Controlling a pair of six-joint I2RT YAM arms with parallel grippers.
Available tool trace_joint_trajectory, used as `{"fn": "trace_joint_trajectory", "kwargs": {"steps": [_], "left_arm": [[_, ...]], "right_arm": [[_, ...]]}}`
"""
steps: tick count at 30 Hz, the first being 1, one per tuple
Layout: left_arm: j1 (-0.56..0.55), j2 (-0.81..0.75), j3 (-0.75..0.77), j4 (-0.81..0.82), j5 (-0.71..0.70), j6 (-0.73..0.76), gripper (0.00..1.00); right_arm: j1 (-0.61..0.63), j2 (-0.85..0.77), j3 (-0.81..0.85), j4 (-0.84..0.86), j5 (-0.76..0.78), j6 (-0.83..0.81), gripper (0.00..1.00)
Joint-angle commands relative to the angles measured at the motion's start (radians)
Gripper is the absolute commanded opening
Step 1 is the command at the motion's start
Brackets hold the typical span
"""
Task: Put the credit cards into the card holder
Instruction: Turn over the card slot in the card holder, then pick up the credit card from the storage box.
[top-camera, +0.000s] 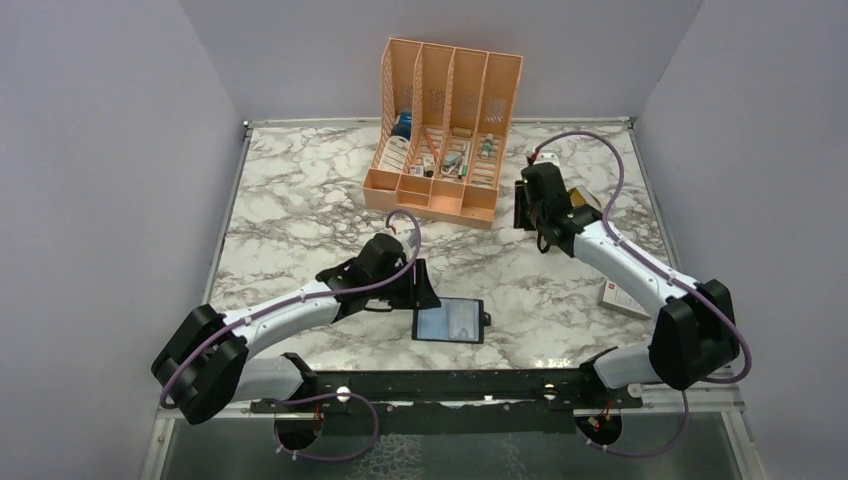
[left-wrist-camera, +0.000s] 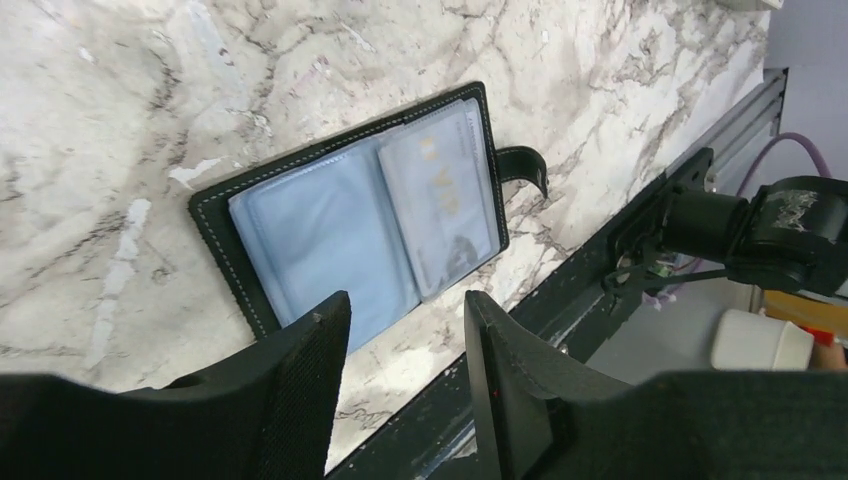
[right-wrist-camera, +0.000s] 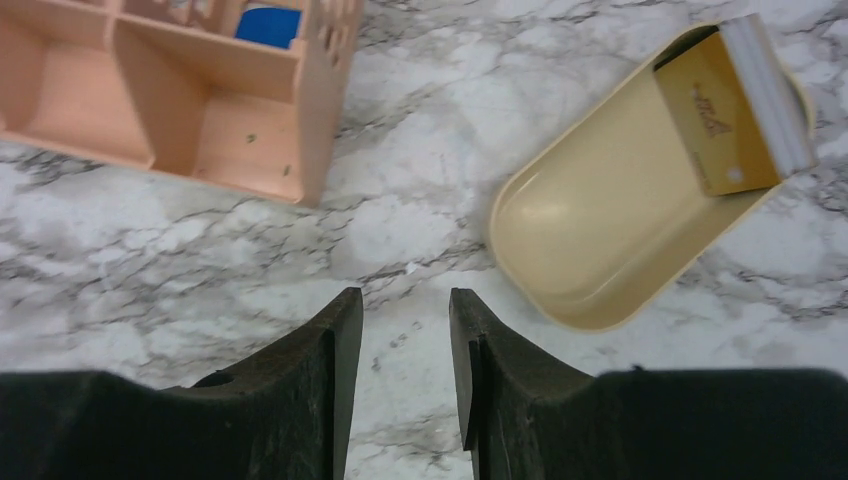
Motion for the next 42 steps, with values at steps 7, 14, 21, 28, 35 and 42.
{"fn": "trace_joint_trajectory", "kwargs": {"steps": [7, 14, 21, 28, 35, 42], "left_arm": [[-0.001, -0.14, 0.116, -0.199, -0.134, 0.22, 0.55], [-0.002, -0.186, 0.235, -0.365, -0.155, 0.351, 0.67], [-0.002, -0.262, 0.257, -0.428, -0.276, 0.473, 0.7], [-0.002, -0.297, 0.238, -0.429, -0.327, 0.478, 0.7], [0.0, -0.31, 0.242, -0.43, -0.349, 0.492, 0.71], [0.002, -0.321, 0.241, -0.43, -0.355, 0.491, 0.71]], "right_arm": [[-0.218, 0.208, 0.16, 0.052, 0.184, -0.265, 0.47], [-0.295, 0.337, 0.251, 0.07, 0.237, -0.366, 0.45], [-0.321, 0.454, 0.334, 0.076, 0.281, -0.477, 0.45], [-0.354, 0.545, 0.405, 0.026, 0.246, -0.499, 0.46], [-0.372, 0.573, 0.402, 0.024, 0.245, -0.509, 0.5], [-0.379, 0.6, 0.396, 0.026, 0.274, -0.514, 0.5]]}}
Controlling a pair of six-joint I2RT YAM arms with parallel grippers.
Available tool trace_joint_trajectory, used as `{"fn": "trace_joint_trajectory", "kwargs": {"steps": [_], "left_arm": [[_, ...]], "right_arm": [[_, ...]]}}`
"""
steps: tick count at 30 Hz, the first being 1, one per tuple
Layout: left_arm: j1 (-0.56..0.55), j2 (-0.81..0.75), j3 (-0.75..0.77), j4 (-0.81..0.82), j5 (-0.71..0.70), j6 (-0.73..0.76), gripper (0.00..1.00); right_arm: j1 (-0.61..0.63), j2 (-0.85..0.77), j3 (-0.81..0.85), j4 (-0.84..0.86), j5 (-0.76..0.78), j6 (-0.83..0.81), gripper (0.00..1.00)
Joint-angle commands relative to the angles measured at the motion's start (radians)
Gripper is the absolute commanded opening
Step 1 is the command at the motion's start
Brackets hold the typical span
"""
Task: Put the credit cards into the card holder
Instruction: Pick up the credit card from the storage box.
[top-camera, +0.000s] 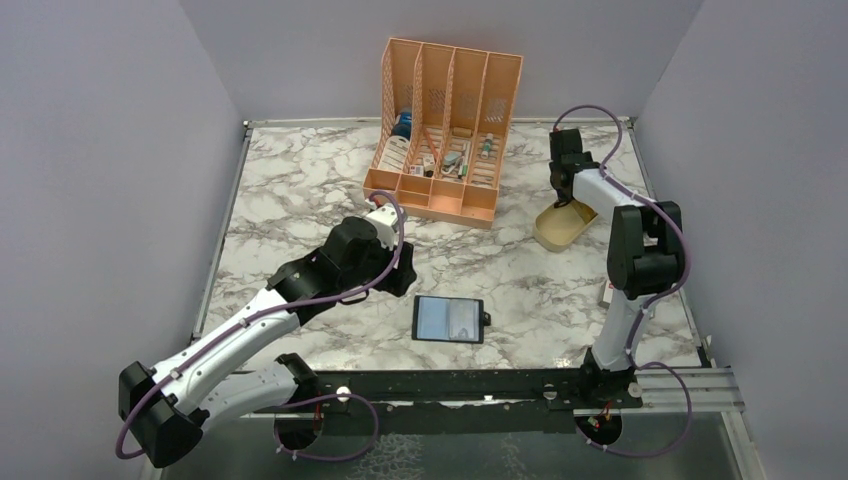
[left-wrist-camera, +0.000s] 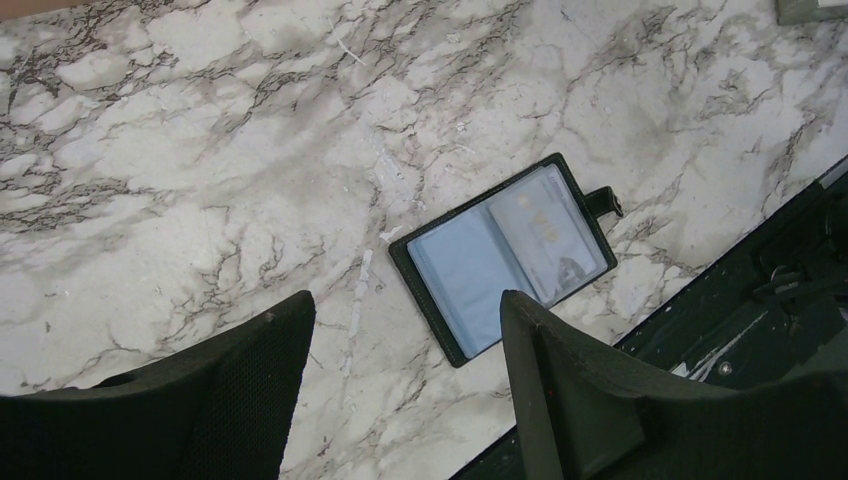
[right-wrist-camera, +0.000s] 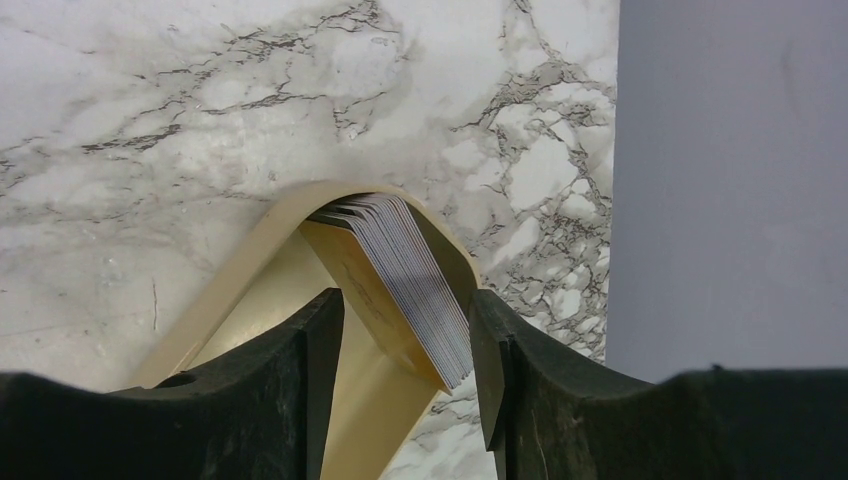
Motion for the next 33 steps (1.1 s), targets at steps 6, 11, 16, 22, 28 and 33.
{"fn": "trace_joint_trajectory", "kwargs": {"steps": [6, 11, 16, 22, 28, 33], "left_arm": [[0.004, -0.033, -0.009, 0.001, -0.041, 0.016, 0.71], [0.006, -0.036, -0.008, 0.001, -0.041, 0.018, 0.71], [0.007, -0.033, -0.011, 0.002, -0.036, 0.015, 0.72], [0.009, -0.024, -0.009, 0.003, -0.031, 0.017, 0.71], [0.009, -0.018, -0.009, 0.002, -0.03, 0.015, 0.72], [0.01, -0.02, -0.009, 0.001, -0.03, 0.016, 0.72]], "right_arm": [[-0.017, 0.042, 0.016, 0.008, 0.068, -0.021, 0.48], [-0.023, 0.047, 0.011, 0.01, 0.078, -0.02, 0.45], [-0.029, 0.047, 0.005, 0.019, 0.091, -0.018, 0.43], [-0.027, 0.04, 0.01, 0.014, 0.084, -0.01, 0.4], [-0.027, 0.031, 0.011, 0.014, 0.069, -0.006, 0.39], [-0.027, 0.029, 0.015, 0.008, 0.066, -0.003, 0.37]]}}
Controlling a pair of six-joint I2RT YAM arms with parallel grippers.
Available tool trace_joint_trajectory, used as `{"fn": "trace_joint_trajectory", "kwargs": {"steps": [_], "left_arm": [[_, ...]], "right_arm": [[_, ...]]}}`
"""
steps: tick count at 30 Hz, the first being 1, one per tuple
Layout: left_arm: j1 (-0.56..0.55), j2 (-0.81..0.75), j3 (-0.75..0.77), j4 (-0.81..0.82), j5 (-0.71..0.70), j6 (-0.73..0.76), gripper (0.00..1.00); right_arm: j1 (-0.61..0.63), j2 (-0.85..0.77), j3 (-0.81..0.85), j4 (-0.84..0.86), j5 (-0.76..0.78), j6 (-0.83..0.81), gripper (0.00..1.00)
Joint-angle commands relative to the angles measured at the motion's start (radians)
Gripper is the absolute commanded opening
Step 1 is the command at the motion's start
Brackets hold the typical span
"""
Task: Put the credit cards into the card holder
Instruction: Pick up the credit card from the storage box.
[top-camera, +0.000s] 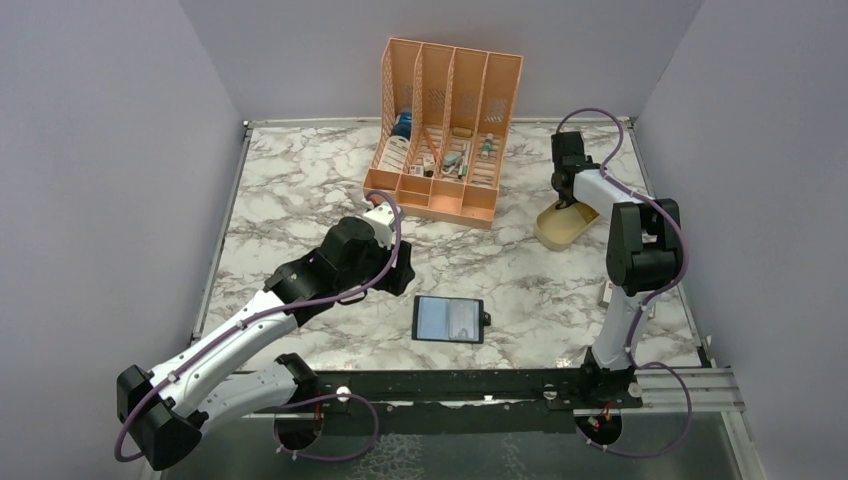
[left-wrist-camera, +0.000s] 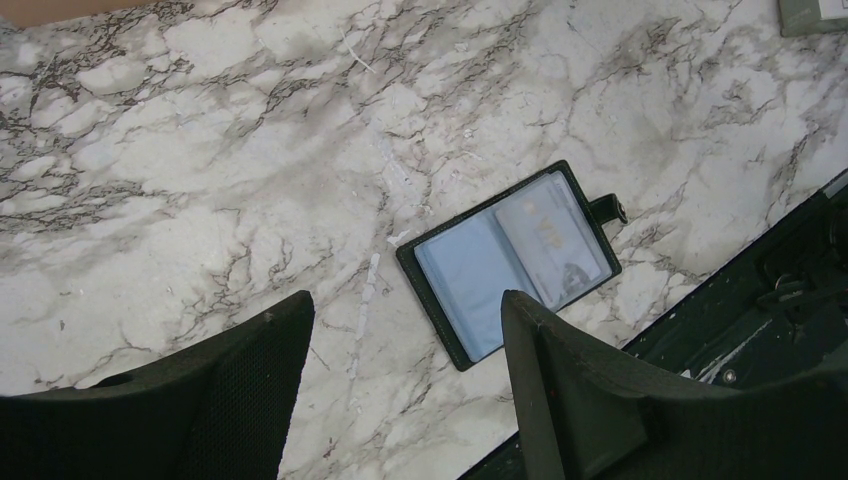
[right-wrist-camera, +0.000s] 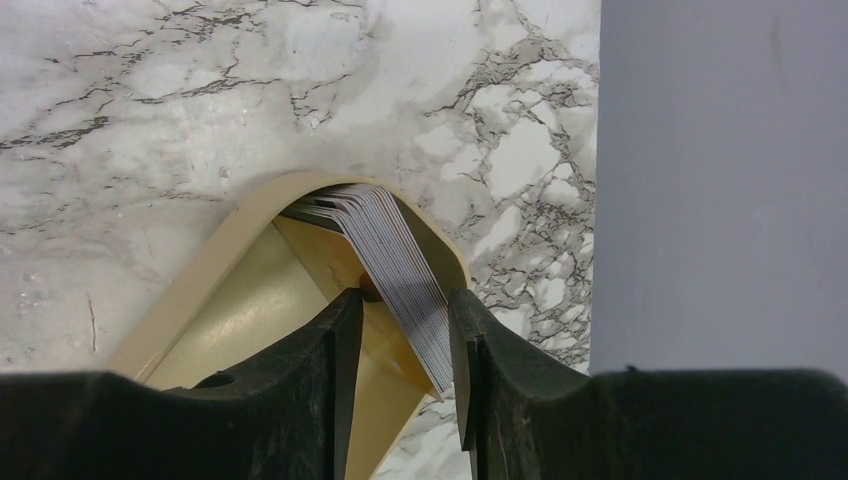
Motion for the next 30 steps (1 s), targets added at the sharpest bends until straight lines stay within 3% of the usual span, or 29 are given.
{"fn": "trace_joint_trajectory", "kwargs": {"steps": [1, 30], "left_arm": [[0.004, -0.003, -0.008, 0.002, -0.012, 0.013, 0.72], [0.015, -0.008, -0.01, 0.003, -0.002, 0.012, 0.72]], "right_arm": [[-0.008, -0.005, 0.017, 0.005, 0.019, 0.01, 0.36], [-0.009, -0.025, 0.031, -0.013, -0.017, 0.031, 0.26]]}}
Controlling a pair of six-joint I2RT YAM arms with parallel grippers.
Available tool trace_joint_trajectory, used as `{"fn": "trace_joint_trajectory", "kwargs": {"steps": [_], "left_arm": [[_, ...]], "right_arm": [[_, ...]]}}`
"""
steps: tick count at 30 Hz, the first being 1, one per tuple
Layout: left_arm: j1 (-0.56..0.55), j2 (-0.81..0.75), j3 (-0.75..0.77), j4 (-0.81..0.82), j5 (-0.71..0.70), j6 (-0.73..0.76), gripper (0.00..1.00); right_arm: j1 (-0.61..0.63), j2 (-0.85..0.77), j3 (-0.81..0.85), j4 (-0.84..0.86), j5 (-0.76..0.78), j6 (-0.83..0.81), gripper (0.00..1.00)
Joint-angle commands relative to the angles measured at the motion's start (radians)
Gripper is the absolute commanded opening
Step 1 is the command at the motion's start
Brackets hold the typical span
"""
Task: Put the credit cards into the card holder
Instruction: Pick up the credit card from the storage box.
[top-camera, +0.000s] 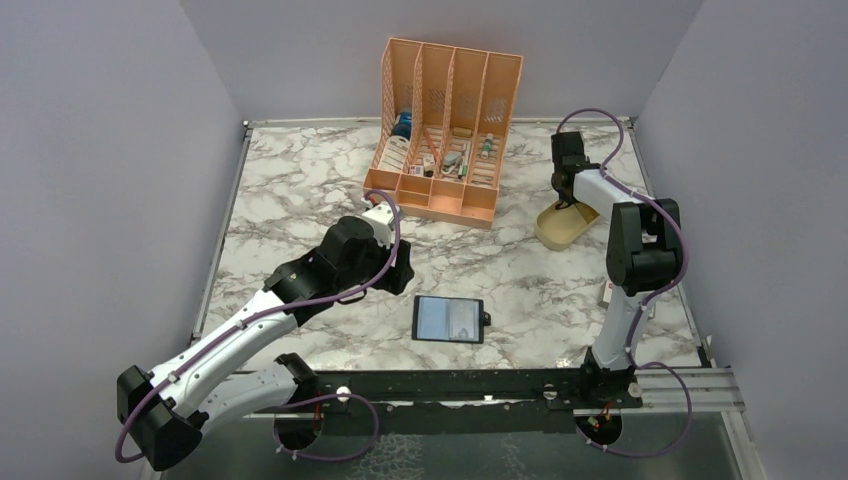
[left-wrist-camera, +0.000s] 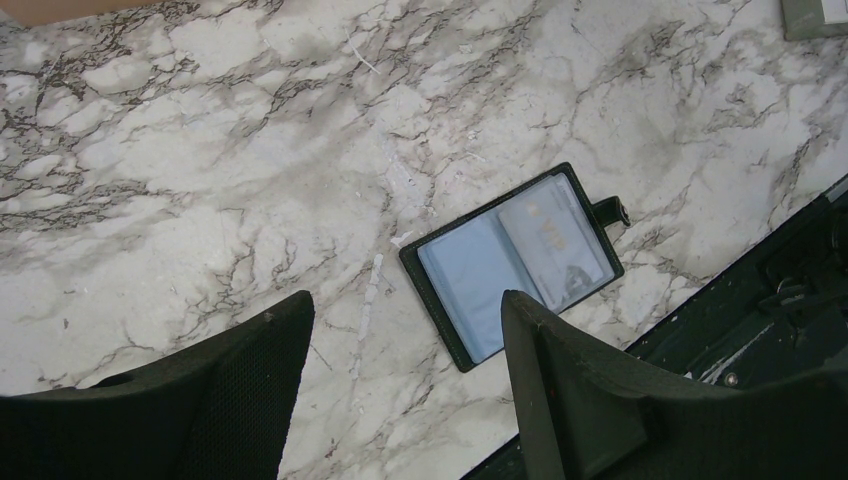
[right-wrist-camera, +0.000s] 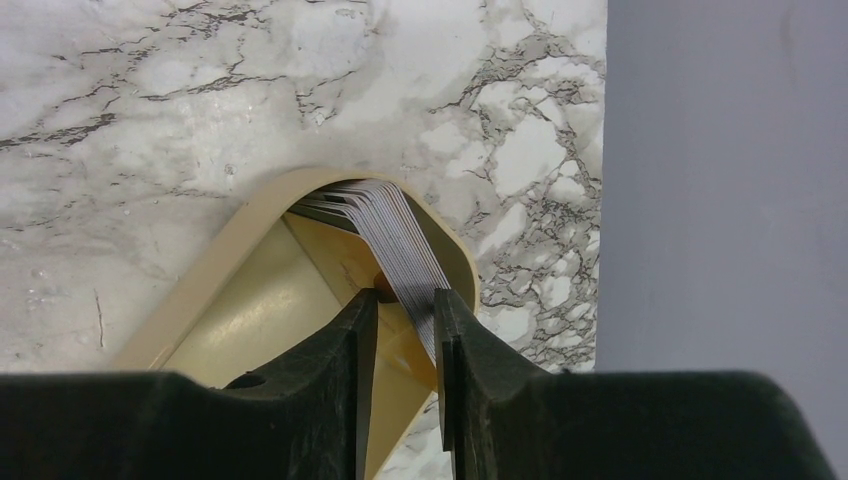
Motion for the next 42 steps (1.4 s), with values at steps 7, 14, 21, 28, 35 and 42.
{"fn": "trace_joint_trajectory", "kwargs": {"steps": [7, 14, 21, 28, 35, 42], "left_arm": [[0.011, -0.005, -0.01, 0.003, 0.003, 0.013, 0.72], [0.016, -0.002, -0.01, 0.005, 0.006, 0.013, 0.72], [0.021, 0.003, -0.011, 0.008, 0.023, 0.021, 0.71], [0.024, 0.024, -0.011, 0.012, 0.037, 0.019, 0.71], [0.024, 0.043, -0.011, 0.013, 0.044, 0.013, 0.71], [0.024, 0.043, -0.015, 0.014, 0.036, 0.007, 0.71]], "right_arm": [[-0.008, -0.029, 0.037, -0.006, -0.014, 0.013, 0.23], [-0.007, -0.037, 0.043, -0.019, -0.041, 0.024, 0.22], [-0.006, -0.061, 0.059, -0.069, -0.127, 0.065, 0.08], [-0.003, -0.111, 0.057, -0.137, -0.204, 0.101, 0.01], [-0.005, -0.111, 0.009, -0.07, -0.179, 0.043, 0.01], [-0.024, -0.049, 0.041, -0.061, -0.102, 0.004, 0.05]]}}
